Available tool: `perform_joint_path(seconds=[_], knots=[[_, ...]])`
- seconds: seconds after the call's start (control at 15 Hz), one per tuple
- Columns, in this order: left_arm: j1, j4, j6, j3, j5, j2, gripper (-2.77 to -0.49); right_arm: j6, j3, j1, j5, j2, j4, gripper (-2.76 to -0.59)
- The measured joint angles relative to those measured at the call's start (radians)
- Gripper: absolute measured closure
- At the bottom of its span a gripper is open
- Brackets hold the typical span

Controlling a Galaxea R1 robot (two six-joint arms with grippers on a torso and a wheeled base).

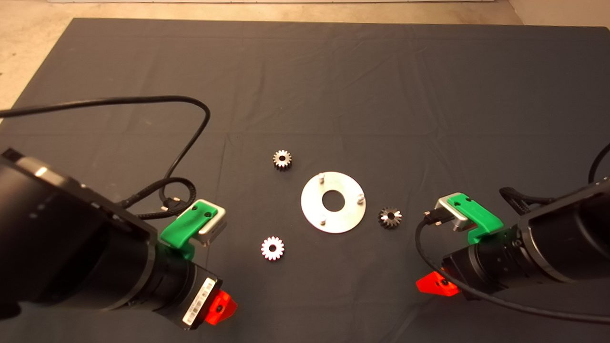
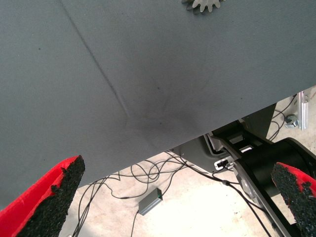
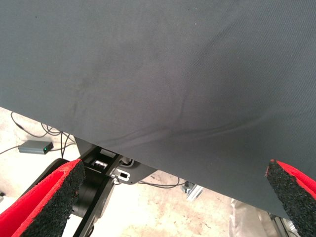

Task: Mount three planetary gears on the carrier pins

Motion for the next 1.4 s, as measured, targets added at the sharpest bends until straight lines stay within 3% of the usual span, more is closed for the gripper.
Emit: perform_joint_path(seconds=[0.27,0.73,1.0,1.2,1.4], knots=[[0.000,0.000,0.000,0.000,0.000,0.000,-2.76,0.000,0.000,0.000,0.000,0.000,-0.004,-2.75],[0.000,0.000,0.000,0.000,0.000,0.023,-2.76,-0.039,-0.028,-0.004,-0.001,-0.004,-0.051,-2.75],[0.002,0.001,0.000,0.000,0.000,0.035,-2.76,-0.072,-0.058,-0.040,0.000,-0.006,-0.079,-2.75],[0.002,0.002,0.000,0.000,0.000,0.036,-2.76,-0.111,-0.102,-0.100,-0.001,-0.006,-0.127,-2.75],[0.002,0.003,0.000,0.000,0.000,0.036,-2.76,-0.135,-0.132,-0.119,-0.001,-0.006,-0.150,-2.75]])
